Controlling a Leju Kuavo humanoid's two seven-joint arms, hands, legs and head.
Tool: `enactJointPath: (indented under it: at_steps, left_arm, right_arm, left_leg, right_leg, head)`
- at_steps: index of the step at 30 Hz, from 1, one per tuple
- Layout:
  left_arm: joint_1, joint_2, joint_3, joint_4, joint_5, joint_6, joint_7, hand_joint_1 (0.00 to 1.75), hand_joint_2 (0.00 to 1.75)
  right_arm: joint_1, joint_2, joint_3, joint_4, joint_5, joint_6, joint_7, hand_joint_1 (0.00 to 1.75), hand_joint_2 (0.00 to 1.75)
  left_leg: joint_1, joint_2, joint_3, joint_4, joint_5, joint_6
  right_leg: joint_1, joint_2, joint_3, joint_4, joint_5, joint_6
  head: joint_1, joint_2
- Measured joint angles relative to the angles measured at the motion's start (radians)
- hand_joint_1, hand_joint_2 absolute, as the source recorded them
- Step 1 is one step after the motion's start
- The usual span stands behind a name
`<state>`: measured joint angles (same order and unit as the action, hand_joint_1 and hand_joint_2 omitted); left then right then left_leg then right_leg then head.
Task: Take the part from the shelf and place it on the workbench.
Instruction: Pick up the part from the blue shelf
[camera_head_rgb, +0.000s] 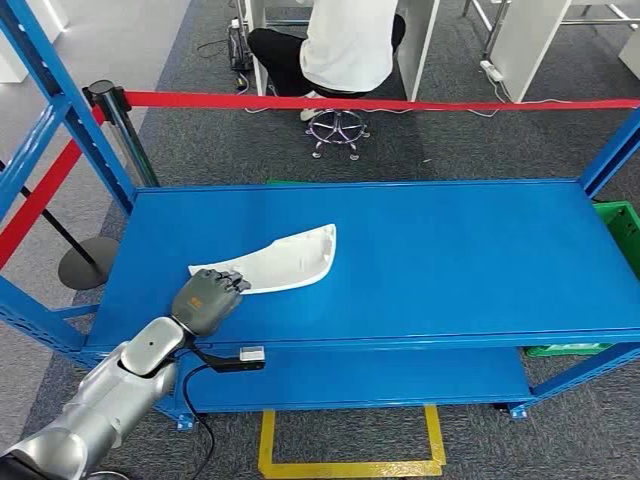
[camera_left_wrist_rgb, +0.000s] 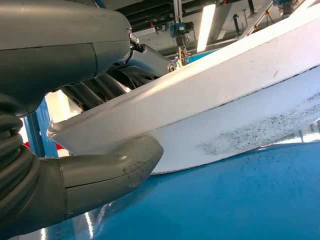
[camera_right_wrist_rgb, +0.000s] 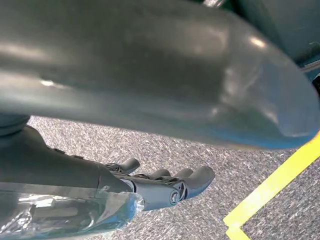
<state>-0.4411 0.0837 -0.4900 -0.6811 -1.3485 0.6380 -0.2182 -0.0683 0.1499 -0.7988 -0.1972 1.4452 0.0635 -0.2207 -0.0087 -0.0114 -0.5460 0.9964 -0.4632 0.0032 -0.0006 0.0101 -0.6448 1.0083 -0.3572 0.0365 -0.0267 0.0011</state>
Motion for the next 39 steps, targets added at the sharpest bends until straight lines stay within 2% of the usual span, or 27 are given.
enactJointPath:
  at_steps: [3,9,12,15,19,20,21,24,25,26,27,28,30,31,32,34,35,37,39]
  left_arm:
    - [0.017,0.001,0.0,-0.032,0.019,-0.005,-0.004,1.75,1.75]
    - [0.09,-0.007,-0.027,-0.188,0.036,-0.053,-0.025,1.75,1.75]
    - [0.086,-0.062,-0.066,-0.231,0.021,-0.07,-0.018,1.75,1.75]
    - [0.042,-0.136,-0.123,-0.245,0.003,-0.082,0.004,1.75,1.75]
    - [-0.013,-0.191,-0.176,-0.256,-0.001,-0.098,0.027,1.75,1.75]
    - [-0.021,-0.2,-0.182,-0.259,0.001,-0.1,0.029,1.75,1.75]
    - [-0.028,-0.207,-0.188,-0.262,0.001,-0.101,0.029,1.75,1.75]
    - [-0.035,-0.217,-0.201,-0.264,0.003,-0.101,0.029,1.75,1.75]
    - [-0.034,-0.218,-0.204,-0.264,0.003,-0.101,0.029,1.75,1.75]
    - [-0.034,-0.218,-0.208,-0.264,0.003,-0.101,0.029,1.75,1.75]
    - [-0.034,-0.219,-0.21,-0.264,0.003,-0.101,0.029,1.75,1.75]
    - [-0.036,-0.219,-0.212,-0.264,0.003,-0.102,0.029,1.75,1.75]
    - [-0.041,-0.22,-0.216,-0.264,0.003,-0.105,0.03,1.75,1.75]
    - [-0.045,-0.22,-0.219,-0.264,0.002,-0.107,0.031,1.75,1.75]
    - [-0.049,-0.22,-0.222,-0.264,0.002,-0.109,0.033,1.75,1.75]
    - [-0.053,-0.22,-0.228,-0.264,0.0,-0.113,0.039,1.75,1.75]
    - [-0.054,-0.221,-0.23,-0.264,-0.002,-0.115,0.043,1.75,1.75]
    - [-0.056,-0.224,-0.235,-0.264,-0.003,-0.118,0.049,1.75,1.75]
    - [-0.058,-0.226,-0.241,-0.264,-0.004,-0.12,0.051,1.75,1.75]
  right_arm:
    - [0.001,0.0,0.0,0.0,-0.007,-0.001,-0.001,0.0,0.0]
    - [0.005,-0.007,-0.012,0.0,-0.051,-0.002,-0.003,0.0,0.0]
    - [0.007,-0.018,-0.049,0.0,-0.12,-0.002,-0.011,0.0,0.0]
    - [0.006,-0.034,-0.099,0.0,-0.169,-0.001,-0.018,0.0,0.0]
    - [0.01,-0.051,-0.144,0.0,-0.192,-0.001,-0.026,0.0,0.0]
    - [0.012,-0.054,-0.151,0.0,-0.194,-0.001,-0.027,0.0,0.0]
    - [0.012,-0.056,-0.157,0.0,-0.195,-0.001,-0.028,0.0,0.0]
    - [0.014,-0.06,-0.169,0.0,-0.196,-0.001,-0.029,0.0,0.0]
    - [0.015,-0.061,-0.173,0.0,-0.196,-0.001,-0.029,0.0,0.0]
    - [0.016,-0.063,-0.175,0.0,-0.196,-0.001,-0.029,0.0,0.0]
    - [0.016,-0.066,-0.176,0.0,-0.197,-0.002,-0.031,0.0,0.0]
    - [0.016,-0.068,-0.177,0.0,-0.197,-0.004,-0.034,0.0,0.0]
    - [0.012,-0.07,-0.179,0.0,-0.198,-0.016,-0.045,0.0,0.0]
    - [0.01,-0.071,-0.181,0.0,-0.197,-0.025,-0.051,0.0,0.0]
    - [0.008,-0.071,-0.182,0.0,-0.196,-0.033,-0.055,0.0,0.0]
    - [0.006,-0.071,-0.185,0.0,-0.195,-0.046,-0.058,0.0,0.0]
    - [0.006,-0.072,-0.186,0.0,-0.195,-0.05,-0.058,0.0,0.0]
    - [0.005,-0.075,-0.19,-0.001,-0.195,-0.053,-0.057,0.0,0.0]
    - [0.005,-0.078,-0.192,-0.001,-0.196,-0.052,-0.057,0.0,0.0]
  left_leg:
    - [0.0,0.0,0.0,0.0,0.0,0.0]
    - [-0.001,0.0,-0.004,0.001,-0.001,0.001]
    - [-0.005,-0.001,-0.009,0.004,0.0,0.006]
    - [-0.01,-0.001,-0.017,0.007,0.001,0.013]
    - [-0.013,0.002,-0.016,0.001,0.009,0.028]
    - [-0.01,0.004,-0.015,-0.004,0.014,0.033]
    - [-0.006,0.005,-0.013,-0.009,0.02,0.038]
    - [-0.003,0.007,-0.014,-0.012,0.023,0.042]
    - [-0.002,0.007,-0.014,-0.011,0.024,0.041]
    - [-0.001,0.007,-0.015,-0.01,0.024,0.039]
    - [0.001,0.007,-0.015,-0.008,0.024,0.036]
    - [0.003,0.007,-0.015,-0.006,0.023,0.032]
    - [0.004,0.006,-0.018,-0.002,0.017,0.018]
    - [0.003,0.006,-0.02,0.001,0.015,0.01]
    - [0.001,0.005,-0.021,0.002,0.015,0.003]
    - [0.001,0.005,-0.023,0.005,0.015,-0.008]
    - [0.002,0.005,-0.027,0.013,0.006,-0.014]
    - [0.004,0.005,-0.058,0.085,-0.047,-0.024]
    - [0.005,0.005,-0.117,0.217,-0.115,-0.029]
  right_leg:
    - [0.0,0.0,-0.001,0.0,0.0,0.0]
    - [0.0,0.0,-0.005,-0.001,0.0,0.001]
    - [-0.005,-0.001,-0.008,-0.003,0.003,0.008]
    - [-0.011,-0.001,-0.012,-0.003,0.008,0.015]
    - [-0.016,0.003,-0.013,-0.006,0.012,0.028]
    - [-0.016,0.002,-0.02,0.006,0.0,0.031]
    - [-0.015,0.002,-0.034,0.038,-0.024,0.033]
    - [-0.017,-0.001,-0.108,0.226,-0.124,0.041]
    - [-0.018,-0.001,-0.121,0.268,-0.137,0.043]
    - [-0.019,-0.002,-0.116,0.272,-0.132,0.045]
    - [-0.021,-0.003,-0.091,0.236,-0.11,0.048]
    - [-0.023,-0.004,-0.052,0.172,-0.083,0.05]
    - [-0.023,-0.003,0.021,0.057,-0.056,0.051]
    - [-0.022,-0.002,0.039,0.028,-0.056,0.045]
    - [-0.02,0.001,0.042,0.022,-0.062,0.037]
    - [-0.021,0.005,0.036,0.019,-0.06,0.017]
    - [-0.022,0.006,0.034,0.019,-0.058,0.01]
    - [-0.024,0.01,0.032,0.016,-0.053,0.0]
    - [-0.023,0.015,0.025,0.016,-0.049,-0.005]
  head:
    - [0.0,0.0]
    - [0.0,0.0]
    - [0.0,0.0]
    - [0.0,0.0]
    - [0.0,0.0]
    - [0.0,0.0]
    - [0.001,0.0]
    - [0.004,0.0]
    - [0.004,0.0]
    - [0.004,0.0]
    - [0.004,0.0]
    - [0.004,0.0]
    - [0.005,0.0]
    - [0.005,0.0]
    - [0.005,0.0]
    - [0.005,0.0]
    - [0.004,0.0]
    - [0.003,0.0]
    - [0.002,0.0]
